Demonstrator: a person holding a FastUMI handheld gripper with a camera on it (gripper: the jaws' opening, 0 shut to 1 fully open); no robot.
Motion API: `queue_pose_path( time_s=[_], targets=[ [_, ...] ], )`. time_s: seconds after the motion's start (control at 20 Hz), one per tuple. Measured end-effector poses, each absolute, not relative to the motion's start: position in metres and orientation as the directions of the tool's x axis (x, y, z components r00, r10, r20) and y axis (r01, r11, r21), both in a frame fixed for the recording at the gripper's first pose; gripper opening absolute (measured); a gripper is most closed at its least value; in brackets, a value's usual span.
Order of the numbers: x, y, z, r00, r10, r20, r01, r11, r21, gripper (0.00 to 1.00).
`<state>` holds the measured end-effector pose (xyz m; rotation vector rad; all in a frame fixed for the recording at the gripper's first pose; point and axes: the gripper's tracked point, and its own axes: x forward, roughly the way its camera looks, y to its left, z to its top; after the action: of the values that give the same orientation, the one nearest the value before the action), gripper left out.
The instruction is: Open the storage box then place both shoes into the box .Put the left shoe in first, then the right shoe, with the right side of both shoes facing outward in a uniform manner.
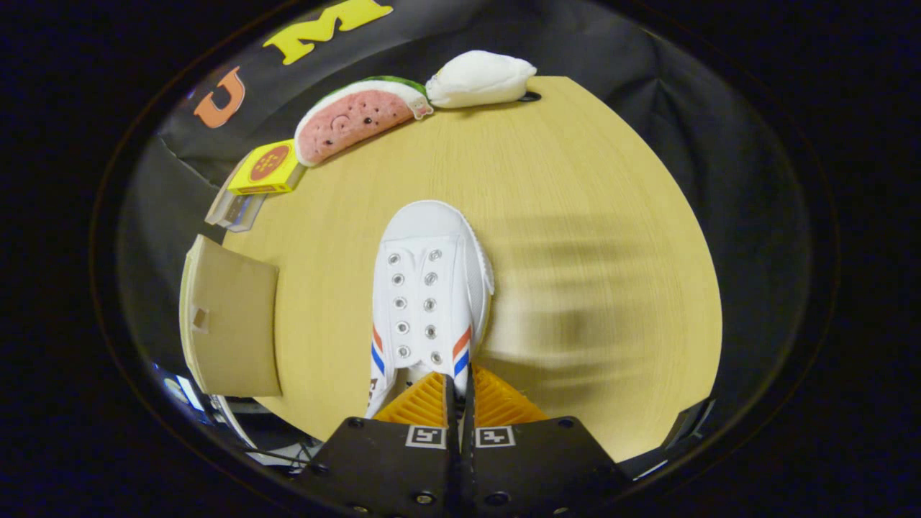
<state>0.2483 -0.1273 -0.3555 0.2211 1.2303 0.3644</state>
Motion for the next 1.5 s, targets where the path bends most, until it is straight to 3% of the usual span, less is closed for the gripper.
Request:
queue_pose_path(
  time_s=[0.35,0.75,1.5],
  targets=[
    [0.258,-0.124,-0.363,0.42,0.408,-0.81,-0.154,0.912,0.379,0.0],
    [0.263,-0.12,-0.37,0.469,0.495,-0.731,-0.192,0.865,0.463,0.0],
    [0.265,-0.135,-0.371,0.488,0.322,-0.812,-0.165,0.947,0.276,0.0]
  ],
)
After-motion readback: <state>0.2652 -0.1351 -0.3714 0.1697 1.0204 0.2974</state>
